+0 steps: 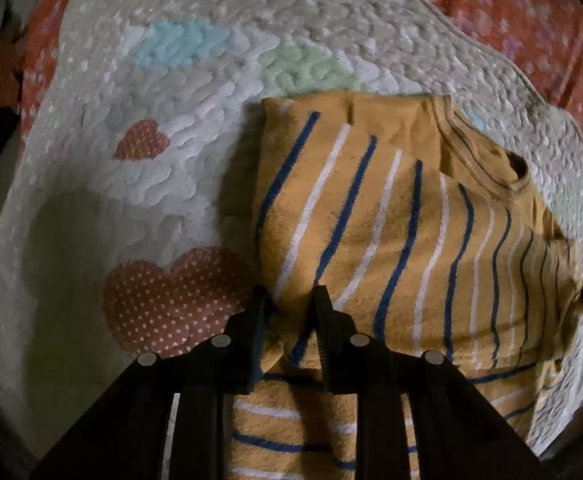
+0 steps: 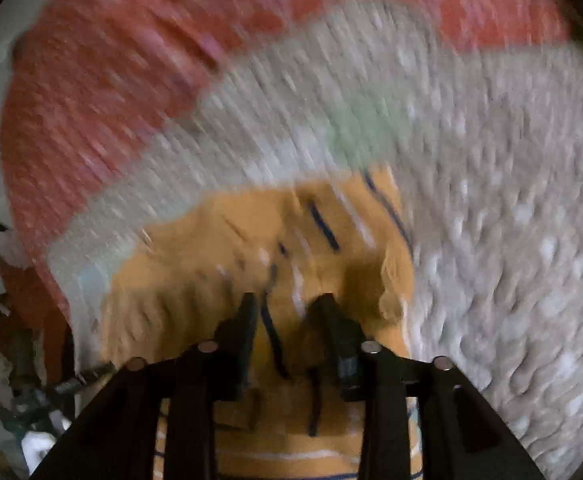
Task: Fold small clothes
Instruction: 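Grasp the folded edge with the left tool and fold it toward the collar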
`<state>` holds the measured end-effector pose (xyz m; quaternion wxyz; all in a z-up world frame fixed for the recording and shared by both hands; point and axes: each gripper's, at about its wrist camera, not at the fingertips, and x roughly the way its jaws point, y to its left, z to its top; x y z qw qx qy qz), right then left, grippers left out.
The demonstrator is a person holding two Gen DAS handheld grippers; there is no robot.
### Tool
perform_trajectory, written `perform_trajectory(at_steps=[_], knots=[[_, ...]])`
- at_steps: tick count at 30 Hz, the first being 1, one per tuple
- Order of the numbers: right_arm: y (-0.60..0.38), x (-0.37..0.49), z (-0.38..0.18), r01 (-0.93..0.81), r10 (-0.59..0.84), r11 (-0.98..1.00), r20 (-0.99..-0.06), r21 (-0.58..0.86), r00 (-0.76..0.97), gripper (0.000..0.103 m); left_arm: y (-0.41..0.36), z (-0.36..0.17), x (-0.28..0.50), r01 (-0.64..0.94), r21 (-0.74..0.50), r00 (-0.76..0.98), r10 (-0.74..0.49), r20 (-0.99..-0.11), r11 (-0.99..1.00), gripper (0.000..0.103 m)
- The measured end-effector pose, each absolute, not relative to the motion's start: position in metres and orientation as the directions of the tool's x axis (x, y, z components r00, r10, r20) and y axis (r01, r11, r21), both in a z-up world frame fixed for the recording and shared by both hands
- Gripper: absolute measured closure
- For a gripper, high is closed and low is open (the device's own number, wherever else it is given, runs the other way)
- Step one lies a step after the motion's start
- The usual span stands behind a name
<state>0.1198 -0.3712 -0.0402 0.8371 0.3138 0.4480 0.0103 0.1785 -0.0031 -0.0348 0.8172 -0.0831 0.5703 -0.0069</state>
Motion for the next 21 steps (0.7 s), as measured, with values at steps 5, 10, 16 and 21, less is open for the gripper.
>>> perform_trajectory(at_steps=[5, 10, 16, 21], knots=[[-0.383, 0.114, -0.039, 0.281, 0.330, 0.745, -0.700, 0.605, 0.633, 0.066, 0.035, -0.044, 0.181, -0.167, -0.301, 0.347, -0.230, -0.909, 0.939, 0.067], [-0.381, 0.082, -0.023, 0.304, 0.244, 0.783, -0.718, 0.542, 0.652, 0.058, 0.045, -0.027, 0.159, -0.113, -0.289, 0.394, -0.224, -0.891, 0.951, 0.065], [-0.378, 0.025, -0.057, 0.391, 0.292, 0.733, -0.777, 0.557, 0.558, 0.053, 0.058, -0.034, 0.103, -0.065, -0.266, 0.344, -0.229, -0.911, 0.962, 0.064], [-0.352, -0.031, -0.081, 0.380, 0.401, 0.695, -0.768, 0.610, 0.500, 0.053, 0.062, -0.036, 0.042, -0.029, -0.299, 0.388, -0.265, -0.883, 0.954, 0.064]])
